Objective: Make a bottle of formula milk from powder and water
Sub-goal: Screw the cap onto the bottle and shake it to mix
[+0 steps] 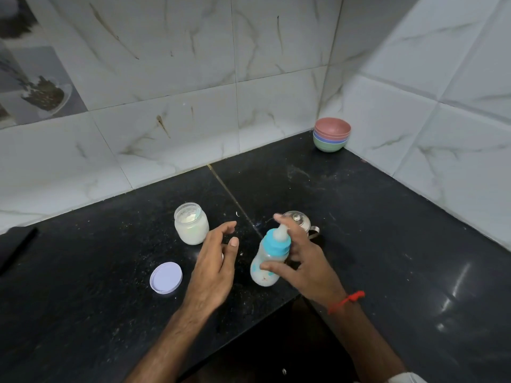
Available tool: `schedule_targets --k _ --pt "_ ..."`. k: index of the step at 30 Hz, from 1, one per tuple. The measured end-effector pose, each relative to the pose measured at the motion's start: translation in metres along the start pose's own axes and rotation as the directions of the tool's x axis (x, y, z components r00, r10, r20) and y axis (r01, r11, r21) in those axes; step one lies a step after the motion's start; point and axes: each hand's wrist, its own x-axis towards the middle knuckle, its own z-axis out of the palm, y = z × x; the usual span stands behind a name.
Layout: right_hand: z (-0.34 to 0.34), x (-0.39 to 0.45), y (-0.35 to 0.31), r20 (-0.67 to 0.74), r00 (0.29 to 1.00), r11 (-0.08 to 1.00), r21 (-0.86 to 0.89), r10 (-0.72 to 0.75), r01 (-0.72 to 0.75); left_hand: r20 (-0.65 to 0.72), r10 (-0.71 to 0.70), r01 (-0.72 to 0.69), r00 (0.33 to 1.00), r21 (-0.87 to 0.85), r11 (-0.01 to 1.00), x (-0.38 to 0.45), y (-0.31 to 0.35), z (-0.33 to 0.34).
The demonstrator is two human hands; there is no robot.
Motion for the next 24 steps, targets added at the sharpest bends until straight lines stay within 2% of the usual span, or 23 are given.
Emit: schedule_targets --k 1,2,3,4,5,6,7,8,9,11,12,13,15,16,18,20,22,24 --pt "0.000 0.000 -0.002 -0.008 1.000 0.998 -0.051 -0.027 0.027 0.000 0.000 0.000 1.000 -0.001 1.000 -0.001 0.000 0.000" --pt "0.002 0.001 -0.004 -0.095 0.995 0.999 0.032 -0.029 0.032 0.000 0.000 0.000 1.000 -0.002 1.000 -0.001 0.000 0.001" --pt "0.005 0.002 -0.008 -0.261 0.964 0.968 0.249 0.051 0.016 0.000 0.001 -0.001 1.000 -0.002 1.000 -0.001 0.001 0.001" --pt "0.005 0.004 -0.009 -0.382 0.897 0.848 0.529 0.221 0.017 -0.001 0.000 0.000 1.000 -0.005 1.000 0.000 0.001 0.001" --pt "0.005 0.007 -0.011 -0.382 0.832 0.606 0.792 0.403 0.071 -0.005 -0.002 0.002 1.000 -0.008 1.000 0.000 0.001 0.001" --pt "0.004 0.008 -0.009 -0.319 0.791 0.348 0.926 0.522 0.144 -0.009 -0.005 0.005 1.000 -0.009 1.000 0.000 0.000 0.000" --pt "0.003 0.007 -0.003 -0.261 0.758 0.210 0.964 0.598 0.166 -0.010 -0.008 0.008 1.000 -0.010 1.000 0.000 0.000 0.000" --pt "0.003 0.005 -0.002 -0.238 0.750 0.198 0.970 0.617 0.144 -0.011 -0.012 0.012 1.000 -0.010 1.000 0.000 -0.001 -0.001" --pt "0.003 0.003 -0.007 -0.238 0.753 0.278 0.958 0.613 0.077 -0.013 -0.013 0.013 1.000 -0.010 1.000 0.000 -0.002 -0.001" --pt "0.005 0.000 -0.013 -0.253 0.817 0.567 0.816 0.519 -0.107 -0.018 -0.007 0.007 1.000 -0.003 1.000 0.000 -0.003 -0.002" --pt "0.005 -0.001 -0.008 -0.237 0.849 0.657 0.737 0.473 -0.160 -0.018 -0.001 0.001 1.000 0.002 1.000 0.001 -0.003 -0.002" --pt "0.004 -0.003 -0.007 -0.266 0.860 0.705 0.695 0.436 -0.143 -0.019 0.002 -0.002 1.000 0.005 1.000 0.002 -0.002 -0.002" --pt "0.001 -0.002 -0.013 -0.302 0.846 0.666 0.742 0.441 -0.082 -0.023 -0.006 0.006 1.000 -0.005 1.000 0.004 -0.002 -0.002" --pt "-0.002 0.000 -0.015 -0.345 0.843 0.718 0.692 0.414 -0.070 -0.026 -0.011 0.010 1.000 -0.009 1.000 0.004 -0.001 -0.002" --pt "-0.005 0.002 -0.019 -0.404 0.872 0.878 0.475 0.276 -0.058 -0.022 -0.009 0.009 1.000 -0.005 1.000 0.005 0.000 -0.001" --pt "-0.006 0.007 -0.027 -0.466 0.852 0.864 0.503 0.238 0.034 -0.008 -0.008 0.008 1.000 -0.004 1.000 0.005 0.001 -0.001" --pt "-0.006 0.009 -0.036 -0.587 0.792 0.859 0.482 0.170 0.173 -0.014 -0.011 0.011 1.000 -0.017 1.000 0.006 0.000 0.000" --pt "-0.006 0.008 -0.034 -0.677 0.731 0.946 0.181 -0.079 0.270 -0.028 -0.014 0.013 1.000 -0.028 1.000 0.007 -0.001 0.000"
